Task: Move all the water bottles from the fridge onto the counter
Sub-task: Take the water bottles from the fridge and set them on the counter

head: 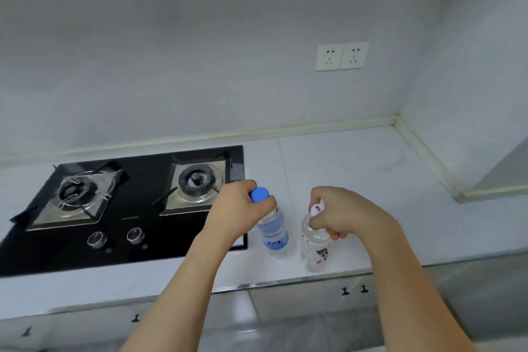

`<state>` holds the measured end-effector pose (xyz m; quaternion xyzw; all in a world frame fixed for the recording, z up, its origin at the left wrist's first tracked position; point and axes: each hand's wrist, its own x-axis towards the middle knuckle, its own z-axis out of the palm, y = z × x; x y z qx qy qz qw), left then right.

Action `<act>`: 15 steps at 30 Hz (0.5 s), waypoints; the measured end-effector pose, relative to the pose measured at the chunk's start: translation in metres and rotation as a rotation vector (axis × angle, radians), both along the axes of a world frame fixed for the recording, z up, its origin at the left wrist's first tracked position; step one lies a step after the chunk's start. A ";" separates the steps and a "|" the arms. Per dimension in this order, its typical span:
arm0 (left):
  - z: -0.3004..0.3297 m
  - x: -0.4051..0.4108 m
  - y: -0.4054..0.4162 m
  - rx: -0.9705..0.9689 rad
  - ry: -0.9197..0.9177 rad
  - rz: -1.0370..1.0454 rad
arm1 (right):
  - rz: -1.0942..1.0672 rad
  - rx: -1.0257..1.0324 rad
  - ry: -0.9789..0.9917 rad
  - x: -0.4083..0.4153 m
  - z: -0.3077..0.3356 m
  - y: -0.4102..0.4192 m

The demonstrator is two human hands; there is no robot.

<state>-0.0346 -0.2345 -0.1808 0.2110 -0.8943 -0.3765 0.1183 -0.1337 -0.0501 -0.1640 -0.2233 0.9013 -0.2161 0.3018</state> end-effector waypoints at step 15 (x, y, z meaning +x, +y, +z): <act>0.005 0.168 -0.186 -0.063 -0.029 0.423 | 0.370 -0.037 0.054 0.105 0.011 -0.235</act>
